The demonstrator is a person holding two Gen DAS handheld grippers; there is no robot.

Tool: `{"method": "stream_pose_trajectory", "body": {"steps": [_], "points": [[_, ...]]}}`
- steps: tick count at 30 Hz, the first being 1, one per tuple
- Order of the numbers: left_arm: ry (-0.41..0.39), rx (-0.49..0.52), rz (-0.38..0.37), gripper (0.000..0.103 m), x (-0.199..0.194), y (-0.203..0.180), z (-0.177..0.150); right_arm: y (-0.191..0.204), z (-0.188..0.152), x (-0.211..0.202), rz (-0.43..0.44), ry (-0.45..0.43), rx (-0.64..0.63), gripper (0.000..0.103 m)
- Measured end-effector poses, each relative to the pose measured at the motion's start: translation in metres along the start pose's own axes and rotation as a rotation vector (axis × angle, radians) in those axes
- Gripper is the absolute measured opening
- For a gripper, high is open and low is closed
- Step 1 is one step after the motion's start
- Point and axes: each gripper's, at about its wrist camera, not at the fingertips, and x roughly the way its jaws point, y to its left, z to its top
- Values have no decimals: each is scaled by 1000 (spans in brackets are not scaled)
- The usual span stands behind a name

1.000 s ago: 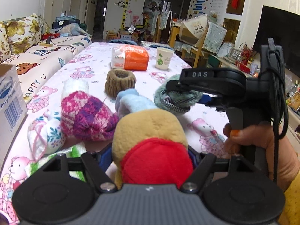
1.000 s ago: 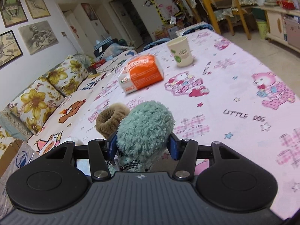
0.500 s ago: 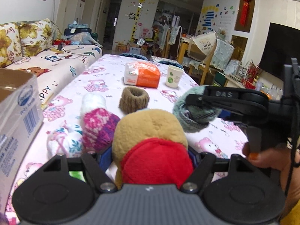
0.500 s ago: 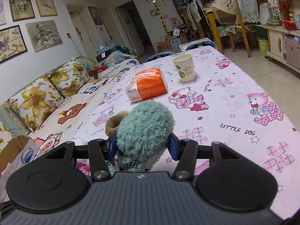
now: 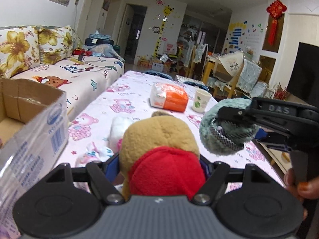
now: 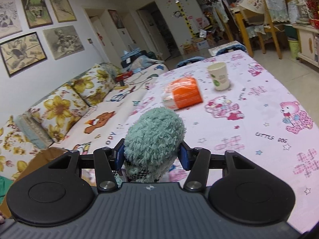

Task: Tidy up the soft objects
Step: 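Carry plush and teal ball over the cardboard box and open both tools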

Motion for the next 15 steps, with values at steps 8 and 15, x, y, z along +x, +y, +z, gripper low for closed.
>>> {"method": "stream_pose_trajectory", "body": {"steps": [8,15], "points": [[-49,-39,47,75,-10,17,8,22,1,1,55,-9,-50,66],[-104,-101,104,75,-22,33,16,37,5,4,90,-44,-90,66]]}}
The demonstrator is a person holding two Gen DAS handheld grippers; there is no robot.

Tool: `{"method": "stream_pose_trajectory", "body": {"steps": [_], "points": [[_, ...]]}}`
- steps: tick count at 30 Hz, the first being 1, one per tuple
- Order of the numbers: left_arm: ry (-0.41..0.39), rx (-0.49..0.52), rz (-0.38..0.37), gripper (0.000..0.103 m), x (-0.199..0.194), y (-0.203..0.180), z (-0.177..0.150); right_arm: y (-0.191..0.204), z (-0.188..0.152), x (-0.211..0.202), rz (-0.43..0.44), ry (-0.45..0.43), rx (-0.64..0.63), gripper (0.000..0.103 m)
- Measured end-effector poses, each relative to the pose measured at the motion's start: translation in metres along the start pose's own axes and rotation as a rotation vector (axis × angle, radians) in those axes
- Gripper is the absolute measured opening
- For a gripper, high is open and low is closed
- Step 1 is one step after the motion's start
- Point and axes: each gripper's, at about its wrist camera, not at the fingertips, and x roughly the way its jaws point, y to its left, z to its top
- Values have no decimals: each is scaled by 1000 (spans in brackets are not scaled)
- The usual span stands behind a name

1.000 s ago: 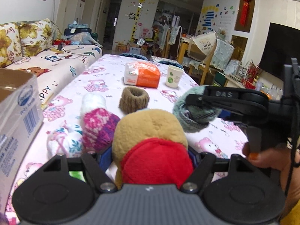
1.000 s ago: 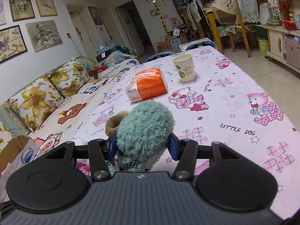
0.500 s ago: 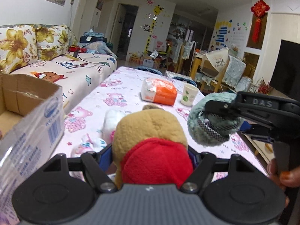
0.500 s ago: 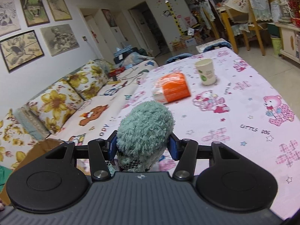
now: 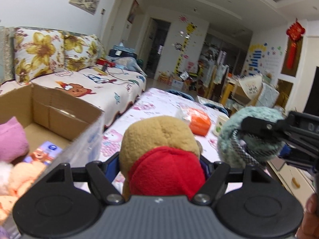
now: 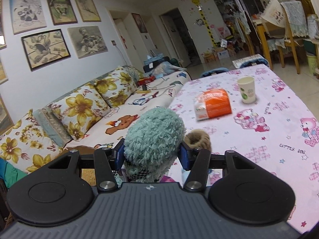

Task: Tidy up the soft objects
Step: 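Carry plush and teal ball over the cardboard box and open both tools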

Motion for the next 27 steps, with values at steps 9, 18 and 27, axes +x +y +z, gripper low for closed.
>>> {"method": "stream_pose_trajectory", "body": {"steps": [9,18,27], "points": [[-83,-87,86,76,-16,23,13,19,1,10,57,-8,-42,66],[-181,-241,252,76,-31,59,29,44,3,45,133,30,-94,66],[-210,-399,459,76,-39,108,35,83,-1,86,229,96,-139,66]]}}
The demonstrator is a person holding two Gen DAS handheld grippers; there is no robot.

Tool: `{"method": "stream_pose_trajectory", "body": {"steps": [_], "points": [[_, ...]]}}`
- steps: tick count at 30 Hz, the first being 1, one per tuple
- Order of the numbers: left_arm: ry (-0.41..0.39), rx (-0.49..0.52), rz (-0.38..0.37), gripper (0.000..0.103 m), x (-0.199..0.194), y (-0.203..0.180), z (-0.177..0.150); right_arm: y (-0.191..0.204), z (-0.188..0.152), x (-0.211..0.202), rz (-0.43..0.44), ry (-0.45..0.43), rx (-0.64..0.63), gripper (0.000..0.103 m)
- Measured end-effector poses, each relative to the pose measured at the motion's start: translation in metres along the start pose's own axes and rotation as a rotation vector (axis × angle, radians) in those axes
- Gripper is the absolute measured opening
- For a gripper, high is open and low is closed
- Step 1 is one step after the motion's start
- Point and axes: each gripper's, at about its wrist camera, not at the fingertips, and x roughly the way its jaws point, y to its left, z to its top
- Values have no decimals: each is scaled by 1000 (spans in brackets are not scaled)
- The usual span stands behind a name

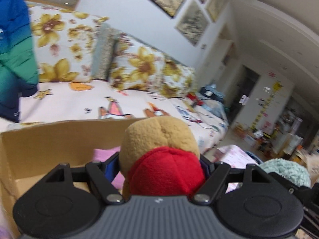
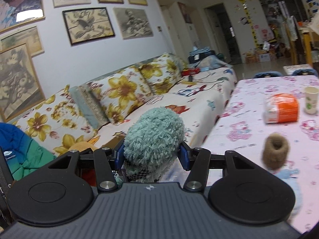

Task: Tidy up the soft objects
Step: 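Carry plush and teal ball over the cardboard box and open both tools, then move both tools back from the box to the items on the table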

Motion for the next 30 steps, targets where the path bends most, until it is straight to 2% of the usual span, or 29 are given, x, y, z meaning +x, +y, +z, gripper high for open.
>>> {"method": "stream_pose_trajectory", "body": {"steps": [5,10,12,13,14,15,17,18,23,30], "points": [[28,-47,64,77,11,19,11,11,-6,12,31,47,-22,67],[59,-67,86,77,19,27,14,20,-12,22,19,90,-61,68],[70,-63,97,78,22,28,14,23,-14,20,6,102,-85,73],[75,-61,104,80,23,28,14,23,-15,20,-7,105,-95,82],[77,-63,115,81,23,28,15,23,-15,19,-29,103,-99,98],[76,-65,114,84,23,28,15,21,-14,16,-36,98,-96,102],[67,-47,95,95,21,26,16,15,-10,5,-34,87,-68,101],[59,-32,90,96,20,25,16,13,-9,0,-40,74,-58,103],[33,45,53,97,13,10,11,4,-7,-35,-94,1,-43,103],[2,125,13,100,6,-6,6,-11,-12,-78,-168,-43,-45,103]]}}
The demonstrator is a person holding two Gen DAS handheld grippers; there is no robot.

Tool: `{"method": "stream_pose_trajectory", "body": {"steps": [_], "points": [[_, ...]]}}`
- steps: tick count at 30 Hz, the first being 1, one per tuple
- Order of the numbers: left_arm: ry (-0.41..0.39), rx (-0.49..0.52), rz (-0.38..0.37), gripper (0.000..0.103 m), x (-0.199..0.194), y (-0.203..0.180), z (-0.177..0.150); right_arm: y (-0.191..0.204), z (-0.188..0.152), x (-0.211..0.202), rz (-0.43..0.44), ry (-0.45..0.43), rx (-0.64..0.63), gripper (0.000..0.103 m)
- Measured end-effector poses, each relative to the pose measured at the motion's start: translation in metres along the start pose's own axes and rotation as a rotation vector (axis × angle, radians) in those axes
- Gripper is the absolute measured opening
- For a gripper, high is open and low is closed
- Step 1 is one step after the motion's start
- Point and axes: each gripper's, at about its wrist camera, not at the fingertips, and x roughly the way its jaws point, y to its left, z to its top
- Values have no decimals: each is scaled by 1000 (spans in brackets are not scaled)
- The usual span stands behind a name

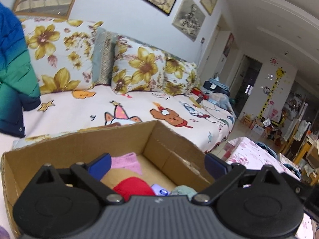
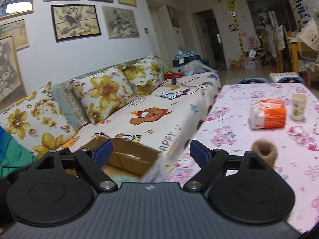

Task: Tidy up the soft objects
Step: 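Move both tools back from the box to the items on the table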

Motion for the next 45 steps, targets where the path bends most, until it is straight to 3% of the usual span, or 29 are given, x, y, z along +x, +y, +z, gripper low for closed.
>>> {"method": "stream_pose_trajectory", "body": {"steps": [9,20,45], "points": [[-63,132,-92,102,-12,-25,-8,-24,-9,-29,-55,-2,20,103],[-76,256,-185,102,-19,-53,-23,-43,-15,-37,-108,-14,61,103],[-32,394,-280,102,-26,-91,-57,-55,-21,-25,-181,-24,151,103]]}}
